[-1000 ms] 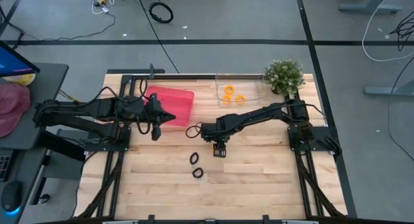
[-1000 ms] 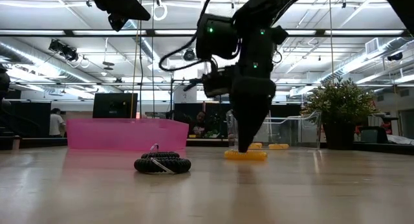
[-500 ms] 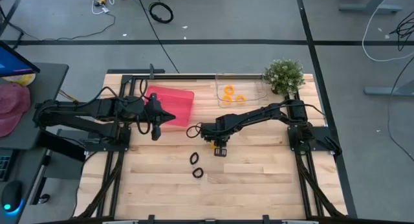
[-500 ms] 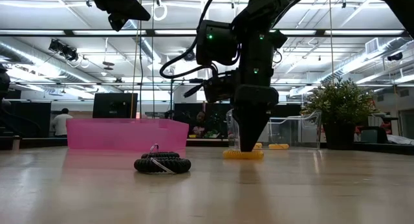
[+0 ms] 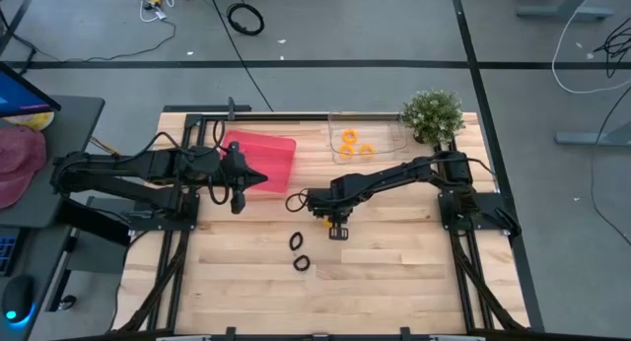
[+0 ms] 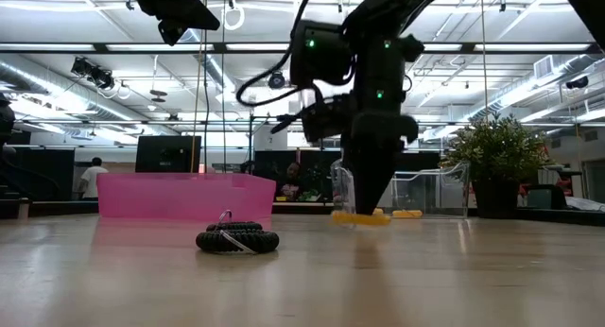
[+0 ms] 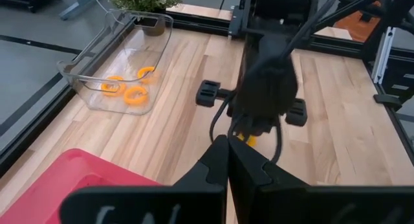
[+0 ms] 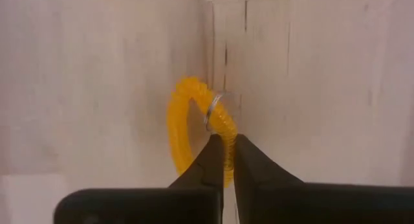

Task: Sort spring keychains
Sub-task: Put the yellow spring keychain into the transparent bin

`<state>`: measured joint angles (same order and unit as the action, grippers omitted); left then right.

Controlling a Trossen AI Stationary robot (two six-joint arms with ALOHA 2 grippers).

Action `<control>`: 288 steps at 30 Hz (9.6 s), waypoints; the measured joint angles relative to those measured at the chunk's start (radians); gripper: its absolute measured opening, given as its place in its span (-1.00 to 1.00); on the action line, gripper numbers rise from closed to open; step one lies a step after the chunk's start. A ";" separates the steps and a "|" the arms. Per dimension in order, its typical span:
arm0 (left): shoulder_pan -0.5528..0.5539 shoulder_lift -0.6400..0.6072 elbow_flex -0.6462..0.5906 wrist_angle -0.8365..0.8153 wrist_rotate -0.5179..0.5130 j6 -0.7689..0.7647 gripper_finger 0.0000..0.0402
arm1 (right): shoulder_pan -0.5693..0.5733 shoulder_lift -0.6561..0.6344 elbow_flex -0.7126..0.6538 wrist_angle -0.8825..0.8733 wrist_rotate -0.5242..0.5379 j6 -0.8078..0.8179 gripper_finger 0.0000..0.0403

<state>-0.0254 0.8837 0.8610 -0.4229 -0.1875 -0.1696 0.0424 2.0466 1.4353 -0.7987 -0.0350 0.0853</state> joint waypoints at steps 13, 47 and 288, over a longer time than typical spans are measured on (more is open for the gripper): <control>0.000 0.000 0.000 0.000 -0.003 0.000 -0.97 | -0.002 -0.196 0.000 -0.076 0.016 0.008 -0.98; 0.012 0.000 0.000 0.357 0.001 0.053 -0.97 | 0.002 -0.714 0.003 0.495 -0.051 0.037 -0.98; 0.044 0.217 0.000 0.783 0.114 0.103 -0.97 | -0.776 -0.038 0.008 -0.054 0.086 0.448 -0.70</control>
<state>0.0185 1.1004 0.8612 0.3603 -0.0738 -0.0669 -0.7336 2.0087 1.4433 -0.8532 0.0513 0.5332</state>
